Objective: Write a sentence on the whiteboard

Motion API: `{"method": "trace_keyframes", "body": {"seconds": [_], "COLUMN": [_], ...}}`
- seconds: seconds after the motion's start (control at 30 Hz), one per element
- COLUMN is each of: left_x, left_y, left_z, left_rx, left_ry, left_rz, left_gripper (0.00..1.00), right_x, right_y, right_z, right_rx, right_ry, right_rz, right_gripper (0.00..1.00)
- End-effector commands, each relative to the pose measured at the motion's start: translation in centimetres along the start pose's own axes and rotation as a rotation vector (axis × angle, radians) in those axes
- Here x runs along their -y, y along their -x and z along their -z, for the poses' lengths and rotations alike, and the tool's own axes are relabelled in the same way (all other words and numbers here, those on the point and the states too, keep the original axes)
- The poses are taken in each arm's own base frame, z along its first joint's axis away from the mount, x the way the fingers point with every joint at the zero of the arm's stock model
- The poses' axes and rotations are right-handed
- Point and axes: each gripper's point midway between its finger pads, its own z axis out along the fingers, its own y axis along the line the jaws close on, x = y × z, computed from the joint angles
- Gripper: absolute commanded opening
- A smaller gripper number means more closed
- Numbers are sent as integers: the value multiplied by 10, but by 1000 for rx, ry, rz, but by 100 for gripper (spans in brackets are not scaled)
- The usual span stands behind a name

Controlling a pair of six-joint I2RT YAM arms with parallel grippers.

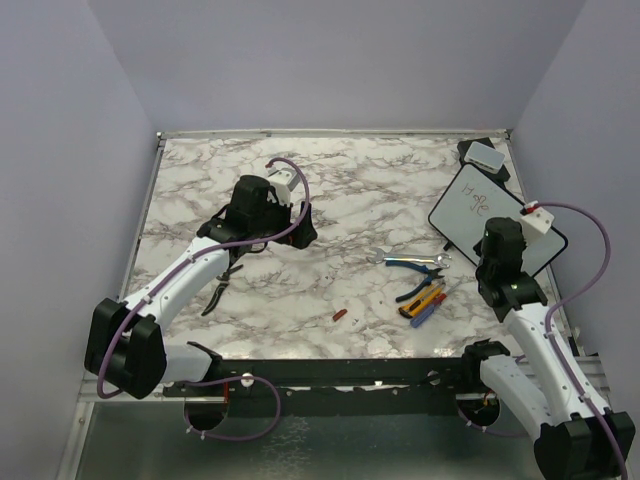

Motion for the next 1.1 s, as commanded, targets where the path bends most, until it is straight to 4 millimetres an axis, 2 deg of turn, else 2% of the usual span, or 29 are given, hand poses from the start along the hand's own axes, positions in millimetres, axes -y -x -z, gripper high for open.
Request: {"method": "trace_keyframes", "body": {"seconds": [0.0, 0.1, 0.33, 0.47, 0.67, 1.07], "left_x": [8, 8, 8, 8, 9, 9], "left_y": [4, 4, 4, 4, 3, 4], "left_z": [5, 5, 5, 5, 5, 5], "left_rx": [23, 24, 23, 24, 21, 23], "left_ry": [-32, -31, -31, -31, -33, -33], "left_rz": [-22, -22, -23, -22, -22, -25], "left_gripper": [99, 99, 99, 99, 99, 99], "right_x": [1, 0, 2, 5, 10, 16], "right_y": [-11, -4, 28, 34, 29, 1], "right_z": [-2, -2, 3, 5, 6, 2], "right_rx": [-30, -11, 73, 97, 85, 22], "right_ry": [-3, 0, -26, -38, -61, -71], "right_rz": [-17, -20, -23, -37, -35, -30], "right_gripper": [0, 0, 0, 0, 0, 0]}}
